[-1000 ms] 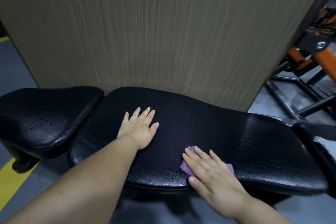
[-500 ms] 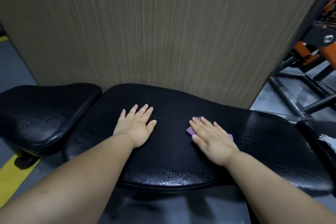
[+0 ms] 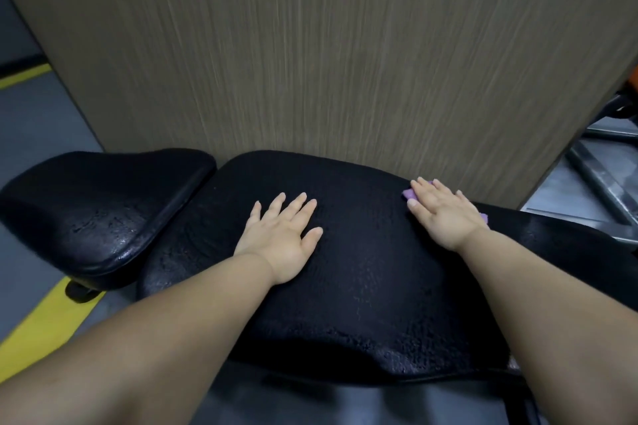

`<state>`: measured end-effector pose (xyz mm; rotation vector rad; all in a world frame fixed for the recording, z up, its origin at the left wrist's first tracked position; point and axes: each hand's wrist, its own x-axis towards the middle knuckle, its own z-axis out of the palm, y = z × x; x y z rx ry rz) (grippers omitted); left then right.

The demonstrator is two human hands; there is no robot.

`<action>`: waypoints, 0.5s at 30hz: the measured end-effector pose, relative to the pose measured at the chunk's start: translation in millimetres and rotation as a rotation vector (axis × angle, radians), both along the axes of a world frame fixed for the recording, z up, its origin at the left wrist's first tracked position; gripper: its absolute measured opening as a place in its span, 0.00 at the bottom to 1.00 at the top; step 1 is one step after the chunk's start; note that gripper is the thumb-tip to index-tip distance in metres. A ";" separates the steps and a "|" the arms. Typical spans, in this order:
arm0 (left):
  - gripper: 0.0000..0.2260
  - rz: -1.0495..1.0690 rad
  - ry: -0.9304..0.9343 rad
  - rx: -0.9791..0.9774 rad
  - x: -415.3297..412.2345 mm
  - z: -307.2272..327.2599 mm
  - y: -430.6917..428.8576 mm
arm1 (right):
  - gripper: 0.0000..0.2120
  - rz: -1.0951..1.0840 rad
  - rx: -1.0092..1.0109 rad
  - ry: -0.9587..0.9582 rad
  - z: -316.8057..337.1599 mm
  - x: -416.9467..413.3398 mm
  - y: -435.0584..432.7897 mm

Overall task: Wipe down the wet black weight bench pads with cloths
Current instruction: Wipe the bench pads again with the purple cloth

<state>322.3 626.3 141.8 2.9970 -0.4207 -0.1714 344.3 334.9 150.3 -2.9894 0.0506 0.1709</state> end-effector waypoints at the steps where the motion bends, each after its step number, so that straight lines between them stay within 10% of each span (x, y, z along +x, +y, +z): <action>1: 0.26 0.000 0.002 0.000 0.3 0.0 -0.2 | 0.27 -0.023 -0.002 0.003 0.2 3.8 -1.5; 15: 0.26 0.016 0.038 0.039 -4.2 6.3 -3.6 | 0.38 0.107 -0.020 -0.030 3.2 -119.8 17.6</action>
